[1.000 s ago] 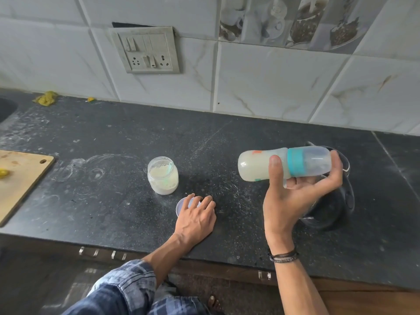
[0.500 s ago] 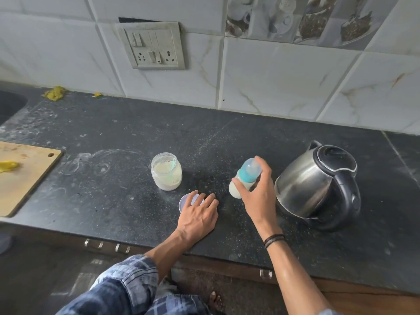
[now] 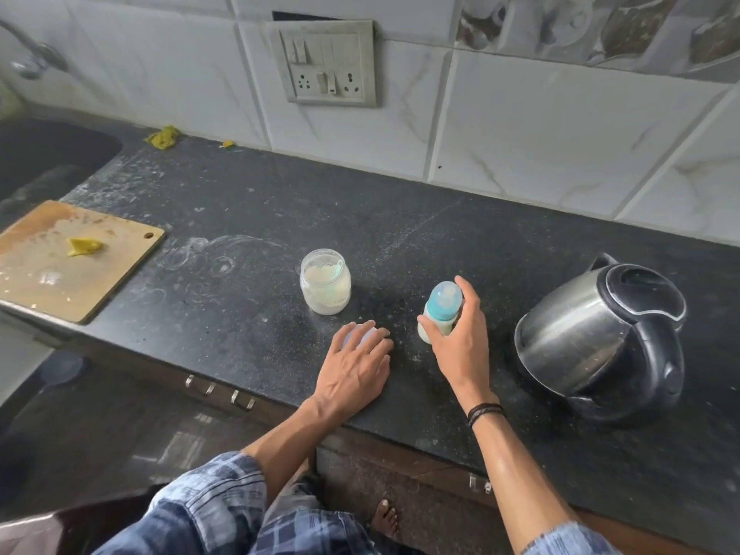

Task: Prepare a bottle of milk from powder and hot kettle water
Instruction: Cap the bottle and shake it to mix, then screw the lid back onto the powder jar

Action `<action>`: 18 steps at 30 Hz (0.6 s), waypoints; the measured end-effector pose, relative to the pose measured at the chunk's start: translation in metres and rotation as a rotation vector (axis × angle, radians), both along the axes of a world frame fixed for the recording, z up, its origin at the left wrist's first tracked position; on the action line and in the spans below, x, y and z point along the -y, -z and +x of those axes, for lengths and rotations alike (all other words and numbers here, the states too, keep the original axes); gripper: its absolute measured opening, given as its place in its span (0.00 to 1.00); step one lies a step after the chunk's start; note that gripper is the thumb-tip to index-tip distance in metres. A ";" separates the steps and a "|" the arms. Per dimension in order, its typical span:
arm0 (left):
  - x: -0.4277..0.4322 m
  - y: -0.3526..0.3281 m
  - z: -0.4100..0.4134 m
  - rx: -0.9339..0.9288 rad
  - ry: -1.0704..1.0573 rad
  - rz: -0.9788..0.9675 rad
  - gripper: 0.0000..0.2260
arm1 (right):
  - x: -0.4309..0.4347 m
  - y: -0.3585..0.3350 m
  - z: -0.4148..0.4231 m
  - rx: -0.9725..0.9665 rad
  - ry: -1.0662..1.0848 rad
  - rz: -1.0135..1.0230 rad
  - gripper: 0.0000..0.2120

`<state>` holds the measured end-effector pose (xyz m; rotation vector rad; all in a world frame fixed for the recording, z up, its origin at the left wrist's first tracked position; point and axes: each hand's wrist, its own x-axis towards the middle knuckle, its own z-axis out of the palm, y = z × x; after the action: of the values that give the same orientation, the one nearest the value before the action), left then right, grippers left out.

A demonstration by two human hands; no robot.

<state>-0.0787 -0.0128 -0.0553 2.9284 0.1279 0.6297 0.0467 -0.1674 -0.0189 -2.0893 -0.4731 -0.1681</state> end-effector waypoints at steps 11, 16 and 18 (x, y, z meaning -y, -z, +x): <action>-0.030 -0.016 -0.022 0.167 -0.160 -0.246 0.09 | -0.001 0.025 -0.069 0.047 0.199 0.242 0.30; -0.064 -0.021 -0.023 0.283 -0.254 -0.320 0.10 | -0.029 0.022 -0.085 -0.015 0.004 0.027 0.23; -0.076 -0.022 -0.024 0.322 -0.254 -0.334 0.09 | -0.044 0.018 -0.087 -0.086 -0.055 -0.111 0.31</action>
<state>-0.1024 0.0633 -0.0329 2.4740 0.5191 0.9982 -0.0401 -0.1238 -0.0372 -2.1791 -0.4965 -0.0201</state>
